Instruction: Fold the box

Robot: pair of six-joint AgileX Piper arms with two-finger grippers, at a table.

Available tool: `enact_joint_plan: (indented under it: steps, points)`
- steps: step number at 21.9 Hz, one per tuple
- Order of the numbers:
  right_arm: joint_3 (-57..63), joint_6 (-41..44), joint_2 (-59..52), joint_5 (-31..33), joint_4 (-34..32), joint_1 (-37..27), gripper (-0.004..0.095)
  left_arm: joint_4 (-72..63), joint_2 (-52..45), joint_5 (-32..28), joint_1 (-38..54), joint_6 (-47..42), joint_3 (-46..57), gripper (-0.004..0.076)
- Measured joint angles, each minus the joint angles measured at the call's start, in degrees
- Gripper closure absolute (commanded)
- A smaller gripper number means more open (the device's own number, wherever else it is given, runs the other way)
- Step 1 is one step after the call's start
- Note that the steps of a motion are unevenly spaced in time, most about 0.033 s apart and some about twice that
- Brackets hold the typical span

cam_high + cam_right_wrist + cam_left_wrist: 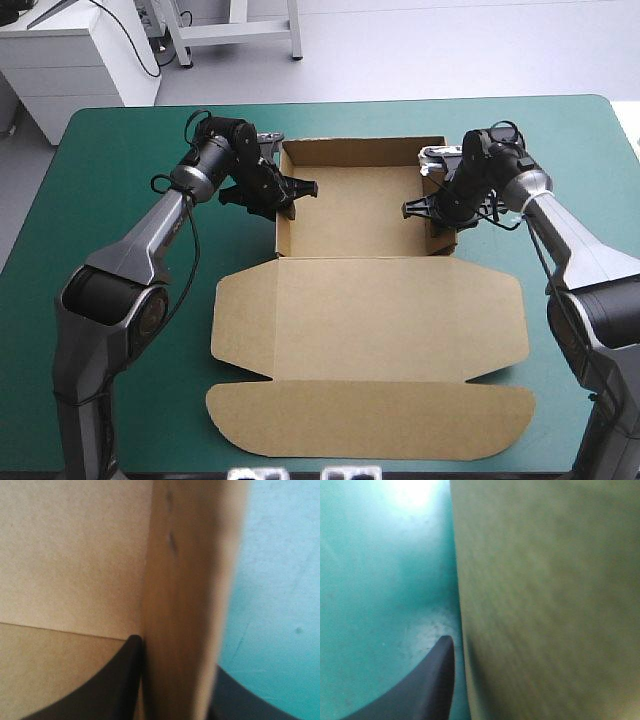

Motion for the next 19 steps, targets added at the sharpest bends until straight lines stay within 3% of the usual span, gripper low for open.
enact_joint_plan:
  steps: [1,2,4,6,19]
  points:
    - [0.0,0.0,0.2,0.2,-0.1,0.0,0.0203,-0.3,0.0,-0.1,0.0,1.2,0.0,0.0545]
    - [0.0,0.0,0.2,0.4,-0.5,0.0,0.0095,-0.3,0.0,-0.1,0.0,1.5,0.0,0.0447]
    - [0.0,0.0,0.2,0.4,-1.7,-0.5,0.0062,1.0,-0.1,-0.4,0.0,2.6,0.0,0.0318]
    - [0.0,0.0,0.2,0.2,-1.3,-0.6,0.0068,3.1,-0.1,-0.1,0.0,3.9,0.3,0.0249]
    - [-1.2,-0.3,0.4,-1.1,2.2,-0.1,0.0068,5.5,-0.1,1.0,-0.1,5.6,-2.0,0.0243]
